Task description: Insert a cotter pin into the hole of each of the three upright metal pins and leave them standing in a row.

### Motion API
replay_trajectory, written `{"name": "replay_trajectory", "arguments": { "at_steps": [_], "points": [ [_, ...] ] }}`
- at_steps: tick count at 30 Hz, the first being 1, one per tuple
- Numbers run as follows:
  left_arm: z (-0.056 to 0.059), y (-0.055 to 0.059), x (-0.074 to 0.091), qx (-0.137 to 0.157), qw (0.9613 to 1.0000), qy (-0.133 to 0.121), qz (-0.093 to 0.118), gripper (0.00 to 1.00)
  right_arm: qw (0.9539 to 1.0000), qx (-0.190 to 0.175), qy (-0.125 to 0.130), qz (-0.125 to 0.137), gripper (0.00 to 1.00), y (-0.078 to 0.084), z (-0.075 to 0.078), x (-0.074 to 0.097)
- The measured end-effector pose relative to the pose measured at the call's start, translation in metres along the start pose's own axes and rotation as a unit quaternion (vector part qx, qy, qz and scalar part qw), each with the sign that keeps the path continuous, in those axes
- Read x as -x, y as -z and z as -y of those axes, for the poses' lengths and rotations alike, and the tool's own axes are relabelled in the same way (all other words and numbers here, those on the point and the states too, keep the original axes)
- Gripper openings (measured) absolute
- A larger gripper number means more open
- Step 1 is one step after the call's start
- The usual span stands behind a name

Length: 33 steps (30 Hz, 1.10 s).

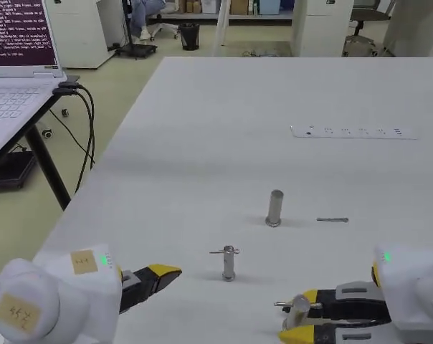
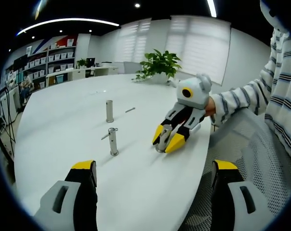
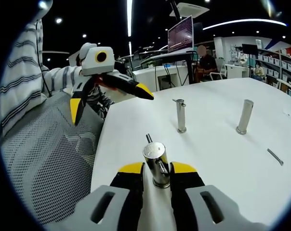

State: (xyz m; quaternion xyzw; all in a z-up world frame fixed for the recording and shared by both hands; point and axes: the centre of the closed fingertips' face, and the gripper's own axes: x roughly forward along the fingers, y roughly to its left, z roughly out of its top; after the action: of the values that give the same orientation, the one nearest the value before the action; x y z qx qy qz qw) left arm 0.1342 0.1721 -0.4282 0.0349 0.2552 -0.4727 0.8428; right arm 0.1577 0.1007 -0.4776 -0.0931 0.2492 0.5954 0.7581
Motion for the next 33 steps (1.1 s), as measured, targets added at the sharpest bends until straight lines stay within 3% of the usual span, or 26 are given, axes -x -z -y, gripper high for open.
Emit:
{"name": "replay_trajectory", "arguments": {
  "at_steps": [16, 22, 33],
  "points": [
    [-0.007, 0.001, 0.005, 0.003, 0.9999, -0.012, 0.001, 0.98, 0.9998, 0.015, -0.003, 0.012, 0.11, -0.002, 0.000, -0.001],
    [-0.008, 0.003, 0.008, -0.001, 0.9999, -0.015, -0.003, 0.98, 0.9988, 0.048, 0.006, 0.008, 0.09, -0.004, 0.000, -0.001],
    [-0.015, 0.001, 0.013, 0.000, 0.9995, -0.030, 0.002, 0.98, 0.9992, 0.037, 0.012, 0.005, 0.08, -0.006, 0.004, -0.002]
  ]
}}
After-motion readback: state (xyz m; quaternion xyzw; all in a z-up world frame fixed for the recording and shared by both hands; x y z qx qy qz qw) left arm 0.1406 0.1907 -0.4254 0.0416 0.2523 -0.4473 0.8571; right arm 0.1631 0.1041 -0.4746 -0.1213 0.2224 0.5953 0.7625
